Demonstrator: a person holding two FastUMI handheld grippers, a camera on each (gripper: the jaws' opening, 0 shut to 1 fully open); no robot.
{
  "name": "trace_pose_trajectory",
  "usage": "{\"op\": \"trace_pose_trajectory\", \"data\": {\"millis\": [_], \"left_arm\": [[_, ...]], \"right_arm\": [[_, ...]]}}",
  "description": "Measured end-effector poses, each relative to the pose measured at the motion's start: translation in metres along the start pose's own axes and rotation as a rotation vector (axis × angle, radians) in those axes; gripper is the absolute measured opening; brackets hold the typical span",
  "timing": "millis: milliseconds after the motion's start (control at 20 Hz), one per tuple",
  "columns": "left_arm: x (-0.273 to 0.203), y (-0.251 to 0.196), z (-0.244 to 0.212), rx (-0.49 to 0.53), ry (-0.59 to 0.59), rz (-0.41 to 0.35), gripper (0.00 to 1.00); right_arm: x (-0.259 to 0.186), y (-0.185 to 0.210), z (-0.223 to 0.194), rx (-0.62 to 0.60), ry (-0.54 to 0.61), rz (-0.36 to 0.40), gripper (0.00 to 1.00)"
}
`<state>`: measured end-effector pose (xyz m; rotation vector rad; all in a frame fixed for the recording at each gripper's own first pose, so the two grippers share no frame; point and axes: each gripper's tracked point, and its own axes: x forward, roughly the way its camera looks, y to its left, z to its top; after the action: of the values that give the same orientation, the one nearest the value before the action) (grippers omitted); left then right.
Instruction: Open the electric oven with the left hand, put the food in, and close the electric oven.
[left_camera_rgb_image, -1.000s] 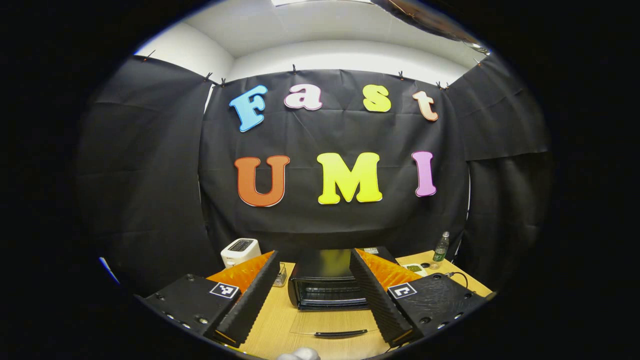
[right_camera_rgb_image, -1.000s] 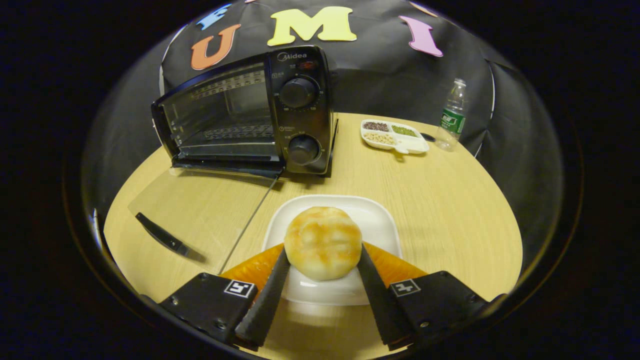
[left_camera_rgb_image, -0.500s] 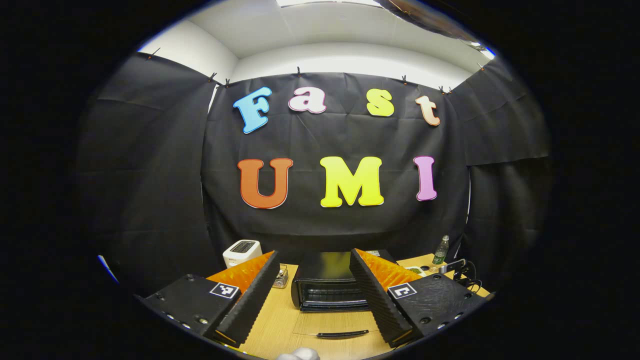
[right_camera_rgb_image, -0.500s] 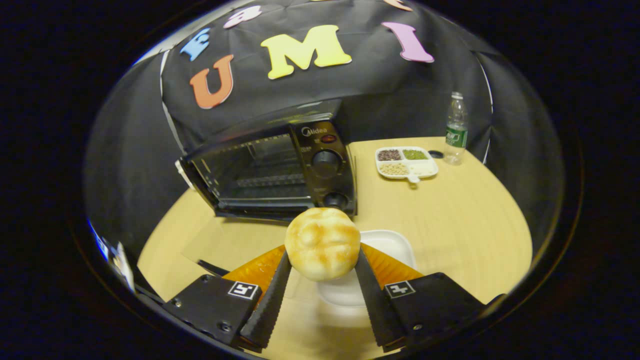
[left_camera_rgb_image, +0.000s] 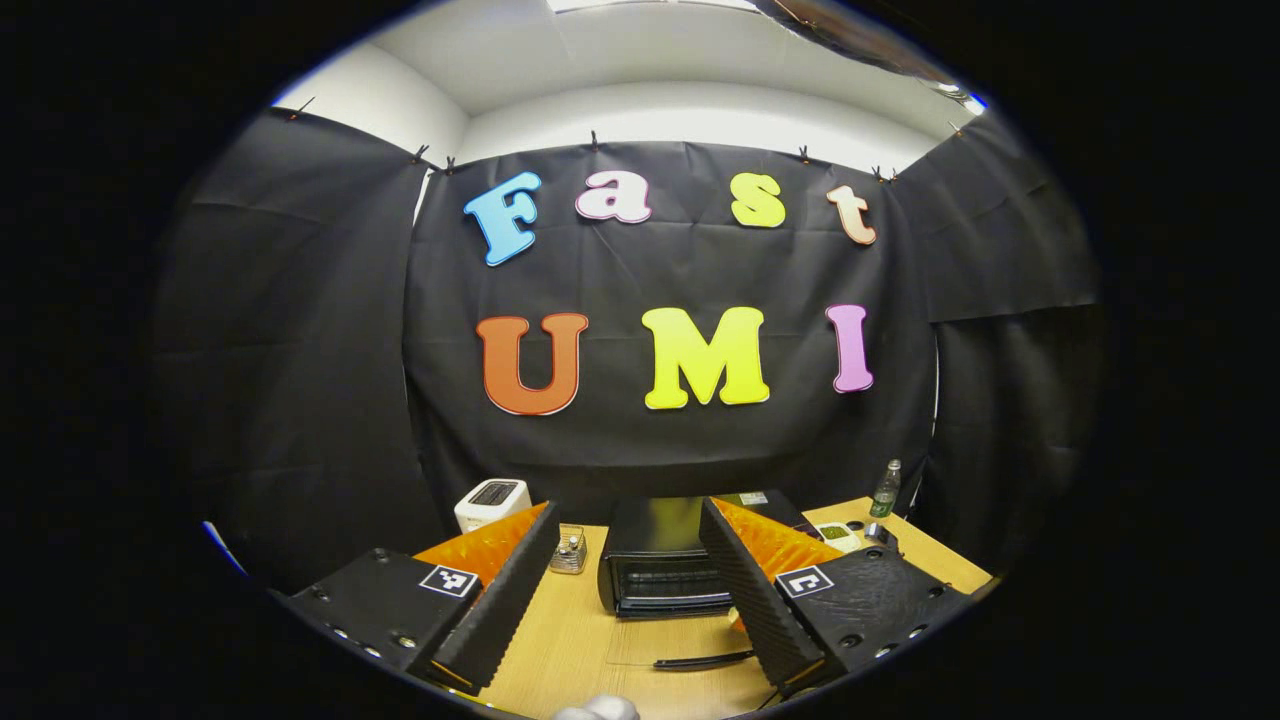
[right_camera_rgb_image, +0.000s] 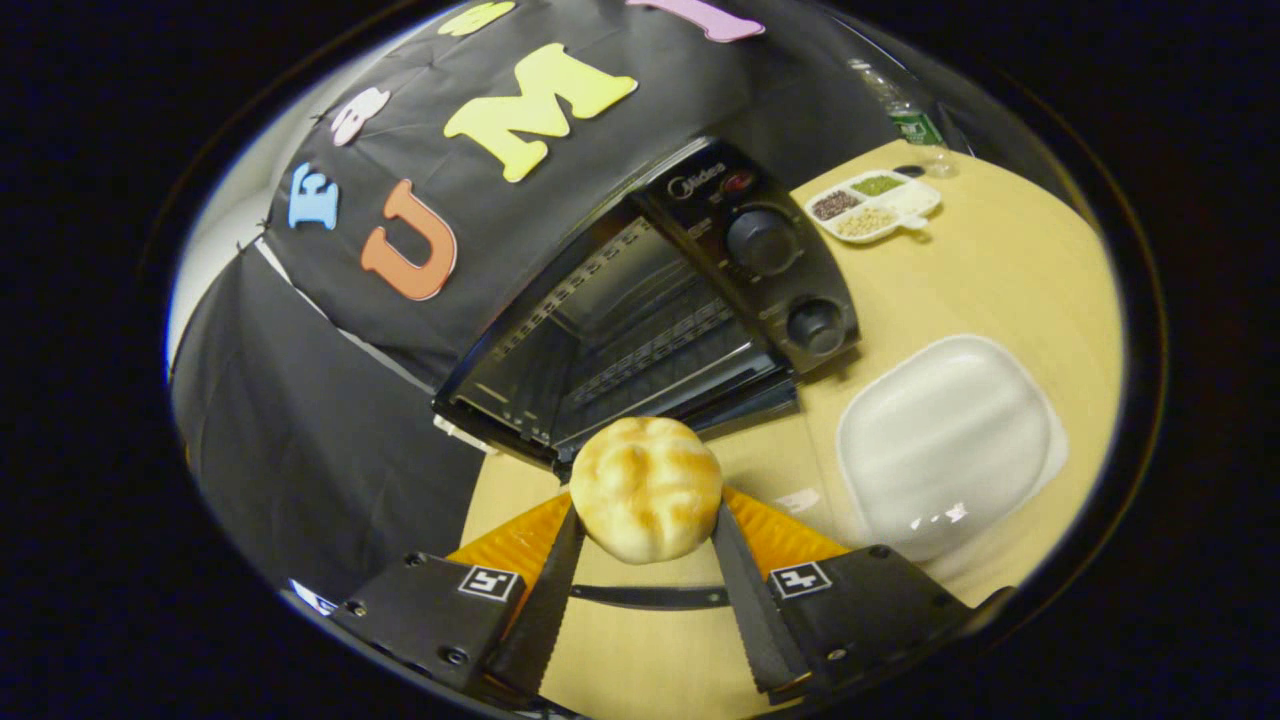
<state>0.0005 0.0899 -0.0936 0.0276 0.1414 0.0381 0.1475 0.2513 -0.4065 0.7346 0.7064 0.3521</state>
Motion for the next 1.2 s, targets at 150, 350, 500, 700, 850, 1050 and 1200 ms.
{"op": "trace_pose_trajectory", "data": {"millis": [150, 350, 500, 700, 850, 1050, 1200], "left_arm": [[0.000, 0.006, -0.007, 0.010, 0.016, -0.002, 0.92], [0.005, 0.011, -0.012, 0.028, 0.030, -0.010, 0.93], [0.007, 0.016, -0.015, 0.021, 0.039, -0.009, 0.93], [0.011, 0.021, -0.020, 0.025, 0.047, -0.007, 0.93], [0.011, 0.023, -0.022, 0.027, 0.054, -0.003, 0.93], [0.012, 0.024, -0.026, 0.033, 0.063, -0.001, 0.93], [0.013, 0.023, -0.029, 0.030, 0.070, -0.003, 0.93]], "right_arm": [[0.026, 0.013, -0.006, 0.061, 0.003, 0.027, 0.75], [0.049, 0.025, -0.002, 0.107, -0.014, 0.042, 0.77], [0.062, 0.028, 0.007, 0.133, -0.038, 0.036, 0.77], [0.078, 0.030, 0.032, 0.094, -0.091, 0.008, 0.77], [0.095, 0.030, 0.050, 0.072, -0.122, -0.016, 0.77], [0.110, 0.022, 0.063, 0.062, -0.150, -0.076, 0.77], [0.115, 0.023, 0.062, 0.044, -0.166, -0.104, 0.77]]}}
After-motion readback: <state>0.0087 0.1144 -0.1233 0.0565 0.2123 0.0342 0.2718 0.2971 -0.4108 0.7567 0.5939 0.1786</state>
